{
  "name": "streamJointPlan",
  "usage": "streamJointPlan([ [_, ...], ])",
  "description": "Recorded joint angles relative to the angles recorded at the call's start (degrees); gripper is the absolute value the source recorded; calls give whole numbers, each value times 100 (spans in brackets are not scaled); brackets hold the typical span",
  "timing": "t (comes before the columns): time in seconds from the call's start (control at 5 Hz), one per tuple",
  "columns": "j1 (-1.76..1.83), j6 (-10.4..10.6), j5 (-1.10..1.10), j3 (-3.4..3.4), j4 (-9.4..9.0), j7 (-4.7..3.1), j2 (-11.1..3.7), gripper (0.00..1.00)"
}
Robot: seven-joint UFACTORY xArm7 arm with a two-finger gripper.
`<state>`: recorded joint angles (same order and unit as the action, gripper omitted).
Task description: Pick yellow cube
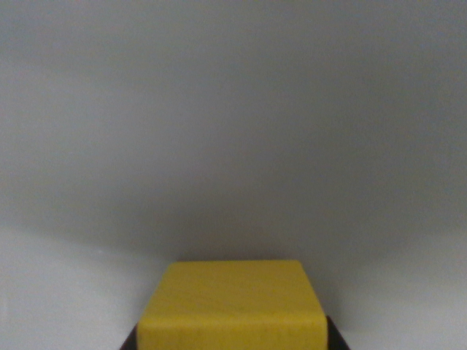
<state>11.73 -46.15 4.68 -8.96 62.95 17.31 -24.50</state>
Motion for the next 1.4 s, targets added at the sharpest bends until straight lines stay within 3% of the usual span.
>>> streamJointPlan([
  [1.2,-5,-313,-23,-9,214,-14,101,100],
  [1.4,-7,-476,-35,-14,325,-22,153,100],
])
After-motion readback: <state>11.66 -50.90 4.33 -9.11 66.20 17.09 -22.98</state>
